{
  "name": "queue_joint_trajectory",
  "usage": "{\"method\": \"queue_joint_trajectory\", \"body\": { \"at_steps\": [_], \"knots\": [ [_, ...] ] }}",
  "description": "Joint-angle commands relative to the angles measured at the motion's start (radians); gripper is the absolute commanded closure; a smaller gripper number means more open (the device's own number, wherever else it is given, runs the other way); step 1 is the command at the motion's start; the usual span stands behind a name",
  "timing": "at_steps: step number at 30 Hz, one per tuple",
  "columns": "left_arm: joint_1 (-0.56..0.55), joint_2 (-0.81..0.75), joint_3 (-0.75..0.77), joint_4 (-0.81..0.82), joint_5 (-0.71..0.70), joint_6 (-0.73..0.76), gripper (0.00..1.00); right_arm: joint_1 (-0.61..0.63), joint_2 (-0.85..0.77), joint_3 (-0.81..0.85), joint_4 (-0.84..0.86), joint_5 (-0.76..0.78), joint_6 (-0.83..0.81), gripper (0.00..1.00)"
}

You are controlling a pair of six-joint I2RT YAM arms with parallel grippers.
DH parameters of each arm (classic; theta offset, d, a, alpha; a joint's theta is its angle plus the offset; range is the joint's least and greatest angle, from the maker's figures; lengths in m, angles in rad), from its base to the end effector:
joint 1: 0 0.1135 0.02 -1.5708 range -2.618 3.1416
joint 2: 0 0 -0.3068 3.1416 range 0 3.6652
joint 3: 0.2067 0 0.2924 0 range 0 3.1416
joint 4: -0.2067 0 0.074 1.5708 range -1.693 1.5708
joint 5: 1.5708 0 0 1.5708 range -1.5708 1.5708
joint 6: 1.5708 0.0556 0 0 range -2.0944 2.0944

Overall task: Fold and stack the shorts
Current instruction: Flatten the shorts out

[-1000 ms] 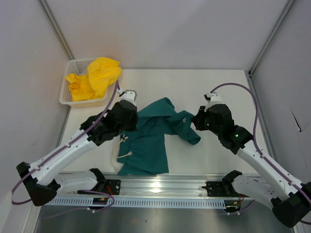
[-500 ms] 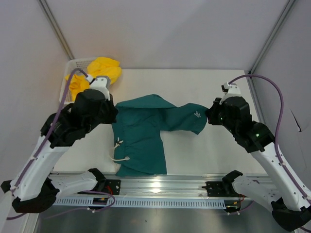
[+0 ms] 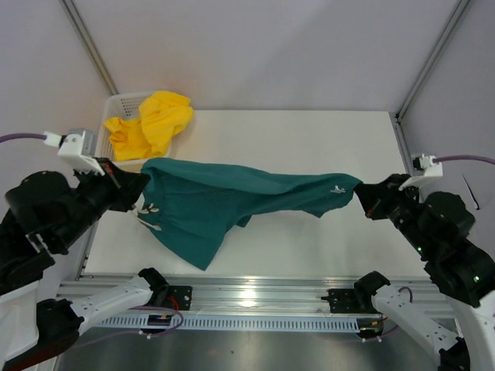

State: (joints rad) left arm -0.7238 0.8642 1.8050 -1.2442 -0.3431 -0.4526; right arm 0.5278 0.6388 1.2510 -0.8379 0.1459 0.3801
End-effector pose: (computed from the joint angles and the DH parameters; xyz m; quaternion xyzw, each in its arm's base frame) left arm 0.0585 -0.0267 0.5757 0.0072 0.8004 -0.2093 0.5617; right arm 0.0897 0.0430 0.4811 -0.0123 0.7814 0.2212 0.5834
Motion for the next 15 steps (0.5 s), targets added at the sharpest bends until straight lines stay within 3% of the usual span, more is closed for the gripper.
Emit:
{"method": "queue_joint_trajectory", "body": {
  "at_steps": [1, 9, 15],
  "knots": [
    [0.009, 0.002, 0.056, 0.038, 0.094, 0.005, 1.0, -0.003, -0.022, 0.071, -0.01, -0.123, 0.013, 1.0],
    [0.009, 0.039, 0.206, -0.001, 0.062, 0.003, 1.0, -0.003, -0.022, 0.156, -0.093, -0.112, 0.002, 1.0],
    [0.009, 0.013, 0.22, 0.037, 0.061, 0.0, 1.0, -0.003, -0.044, 0.191, -0.118, -0.118, 0.014, 1.0]
  ]
}}
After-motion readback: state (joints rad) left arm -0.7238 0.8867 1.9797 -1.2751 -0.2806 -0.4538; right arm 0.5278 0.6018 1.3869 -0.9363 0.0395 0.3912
